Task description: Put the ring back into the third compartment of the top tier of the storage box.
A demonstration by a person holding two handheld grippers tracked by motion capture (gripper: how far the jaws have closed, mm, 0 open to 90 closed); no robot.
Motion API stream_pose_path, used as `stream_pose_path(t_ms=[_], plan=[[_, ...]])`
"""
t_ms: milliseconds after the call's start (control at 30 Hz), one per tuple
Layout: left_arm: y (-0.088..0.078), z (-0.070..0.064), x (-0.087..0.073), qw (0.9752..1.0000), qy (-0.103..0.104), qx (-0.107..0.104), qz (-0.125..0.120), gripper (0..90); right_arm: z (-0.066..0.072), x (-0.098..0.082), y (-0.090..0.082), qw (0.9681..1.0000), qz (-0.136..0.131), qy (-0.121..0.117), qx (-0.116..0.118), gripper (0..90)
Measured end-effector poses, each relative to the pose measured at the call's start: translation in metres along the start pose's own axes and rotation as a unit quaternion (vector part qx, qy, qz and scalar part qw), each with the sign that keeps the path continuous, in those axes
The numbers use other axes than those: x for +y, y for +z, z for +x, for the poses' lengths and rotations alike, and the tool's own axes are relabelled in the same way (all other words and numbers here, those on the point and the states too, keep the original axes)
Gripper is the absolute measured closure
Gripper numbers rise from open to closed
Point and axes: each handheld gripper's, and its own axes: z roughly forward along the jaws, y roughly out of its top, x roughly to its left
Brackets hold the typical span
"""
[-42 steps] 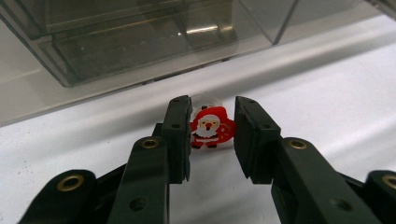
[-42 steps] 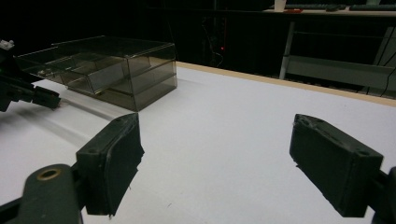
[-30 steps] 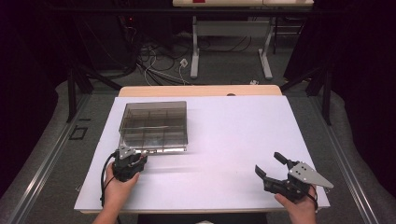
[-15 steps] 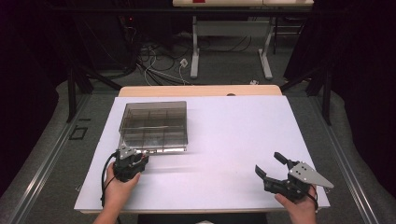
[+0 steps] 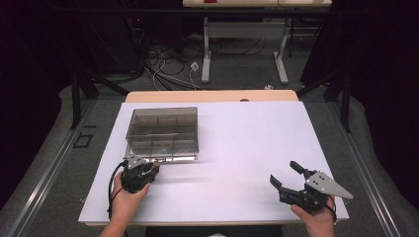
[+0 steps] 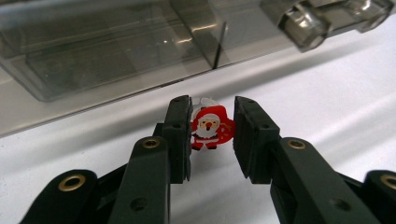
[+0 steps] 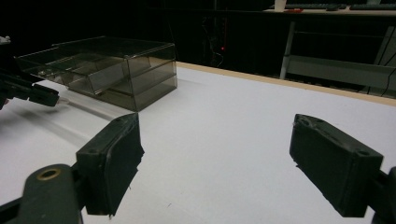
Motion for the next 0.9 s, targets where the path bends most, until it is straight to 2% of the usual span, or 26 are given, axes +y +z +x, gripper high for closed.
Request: stream_pose_path(t_ms=[200,267,533,633,900], plan=[[-0.003,-0.003,0.001,1.0000,0.002,-0.003,-0.004,67.9,0.000,0.000,0.000,1.0000,0.000,-0.002,0.000,16.2],[-0.003,-0.004,0.001,1.0000,-0.004,-0.005,-0.006,67.9,0.000,0.000,0.000,1.0000,0.003,-0.002,0.001,16.2],[-0.007,-0.010,0.001,0.9998,0.003,-0.018,-0.006,67.8,-0.001,0.000,0.000,1.0000,0.002,-0.002,0.003,16.2],[-0.010,-0.014,0.002,0.9996,0.015,-0.023,-0.006,67.8,-0.001,0.000,0.000,1.0000,0.002,-0.002,0.002,16.2],[-0.015,-0.021,0.003,0.9993,0.024,-0.028,-0.011,67.8,-0.001,0.000,0.000,1.0000,0.003,-0.002,0.002,16.1]])
